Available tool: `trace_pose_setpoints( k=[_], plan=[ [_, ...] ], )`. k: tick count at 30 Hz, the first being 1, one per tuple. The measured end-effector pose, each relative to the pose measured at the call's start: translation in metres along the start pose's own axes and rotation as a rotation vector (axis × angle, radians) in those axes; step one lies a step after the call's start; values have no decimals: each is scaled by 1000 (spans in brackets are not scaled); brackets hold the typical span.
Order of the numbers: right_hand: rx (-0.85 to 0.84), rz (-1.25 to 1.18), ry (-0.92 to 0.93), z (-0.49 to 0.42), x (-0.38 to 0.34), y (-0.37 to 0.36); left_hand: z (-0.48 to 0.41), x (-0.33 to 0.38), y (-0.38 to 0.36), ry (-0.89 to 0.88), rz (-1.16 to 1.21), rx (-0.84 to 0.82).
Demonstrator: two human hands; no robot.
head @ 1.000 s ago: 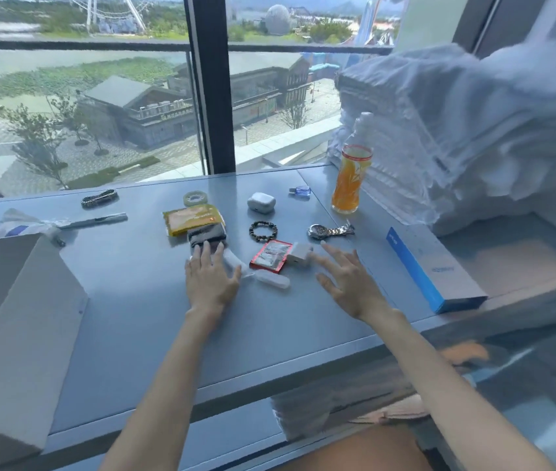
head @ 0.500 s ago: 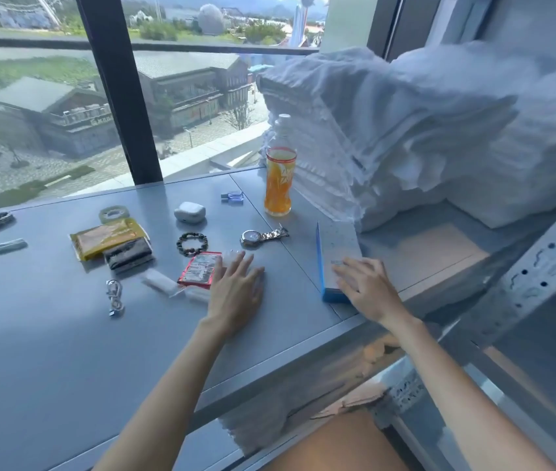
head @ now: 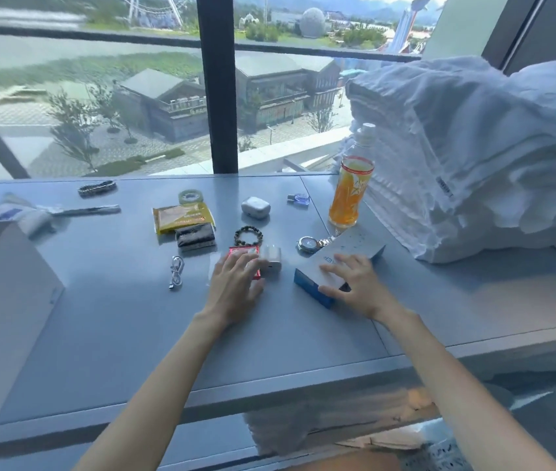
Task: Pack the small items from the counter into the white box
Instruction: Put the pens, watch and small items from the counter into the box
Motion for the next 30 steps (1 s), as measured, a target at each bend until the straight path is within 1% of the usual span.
trace_pose_setpoints(
  k=[2,3,5,7,10,15,17,20,22,26,30],
  plan=[
    [28,122,4,-8,-16,-8,3,-2,6,20,-27,1],
    [68,203,37,-10,-27,-9,7,-5,12,36,-55,10],
    [191,264,205,-9,-60,-10,18,-16,34,71,-135,67],
    [238,203,394,-7,-98,-15,35,-33,64,123,-212,135],
    [144,53,591,-8,-160,-27,68,-57,115,261,-348,207],
    [52,-28,843,-3,-261,-56,130,-90,198,526,-634,243],
    [43,-35,915,2,-295,-69,148,-98,219,643,-689,216],
    [45,-41,989,8,-340,-83,157,-100,232,725,-735,111],
    [60,-58,1013,10,-364,-87,160,-99,241,743,-781,53],
    [72,-97,1035,14,-401,-94,184,-104,256,715,-800,19],
    [2,-135,1095,19,-427,-111,226,-103,274,701,-720,73]
  ],
)
Point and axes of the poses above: each hand's wrist, its own z-axis away from the middle knuckle, its own y-axis out of the back of the hand, x = y × z, the point moved 6 cm from there along -z, towards the middle knuckle, and after that the axes turned 8 degrees about -y, right-handed, at the moved point
